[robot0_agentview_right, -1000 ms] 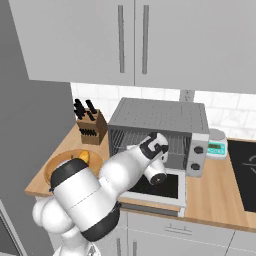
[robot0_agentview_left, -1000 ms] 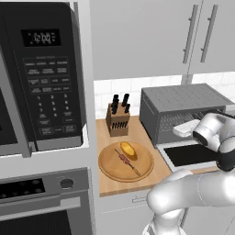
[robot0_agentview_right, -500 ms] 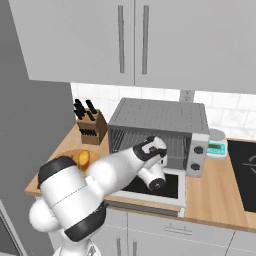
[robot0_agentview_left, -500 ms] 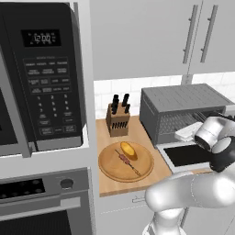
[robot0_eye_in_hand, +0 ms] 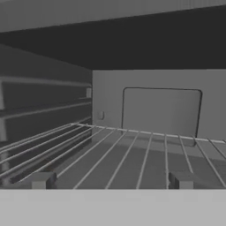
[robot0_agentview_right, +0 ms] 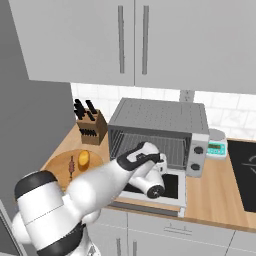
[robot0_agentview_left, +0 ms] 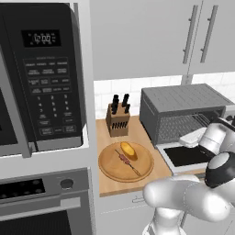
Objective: Pick up the kebab skewer and baguette bread, and place them inside the toaster oven. Close the toaster oven door and start by setting the timer.
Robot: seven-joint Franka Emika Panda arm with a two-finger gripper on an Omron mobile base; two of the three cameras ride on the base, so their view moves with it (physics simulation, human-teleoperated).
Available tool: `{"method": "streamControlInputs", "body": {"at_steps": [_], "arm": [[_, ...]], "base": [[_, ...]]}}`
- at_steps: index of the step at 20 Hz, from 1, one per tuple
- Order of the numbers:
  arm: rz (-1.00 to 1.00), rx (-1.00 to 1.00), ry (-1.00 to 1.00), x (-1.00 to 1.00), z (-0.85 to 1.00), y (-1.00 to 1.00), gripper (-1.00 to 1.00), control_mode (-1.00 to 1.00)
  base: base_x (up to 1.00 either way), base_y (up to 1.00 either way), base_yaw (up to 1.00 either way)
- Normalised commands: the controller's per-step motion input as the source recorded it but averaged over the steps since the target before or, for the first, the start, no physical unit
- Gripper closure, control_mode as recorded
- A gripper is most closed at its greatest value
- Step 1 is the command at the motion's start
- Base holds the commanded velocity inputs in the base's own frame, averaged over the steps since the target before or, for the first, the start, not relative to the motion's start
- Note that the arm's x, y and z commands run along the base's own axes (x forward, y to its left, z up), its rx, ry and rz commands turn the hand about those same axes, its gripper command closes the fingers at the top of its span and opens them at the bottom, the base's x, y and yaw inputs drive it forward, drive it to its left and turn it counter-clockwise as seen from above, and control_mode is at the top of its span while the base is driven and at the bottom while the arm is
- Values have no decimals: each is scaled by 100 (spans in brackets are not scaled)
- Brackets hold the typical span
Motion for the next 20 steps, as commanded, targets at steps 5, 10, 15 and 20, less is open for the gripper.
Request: {"method": "streamControlInputs", "body": {"at_steps": [5, 10, 15, 20], "arm": [[0, 0, 13, -69, -36, -30, -100, -100], [0, 0, 11, -79, -38, -31, -100, -100], [0, 0, 6, -80, -15, -33, -100, -100], [0, 8, 0, -80, 46, -26, -100, -100]], "base": [[0, 0, 0], [0, 0, 0], [0, 0, 0], [0, 0, 0]]}}
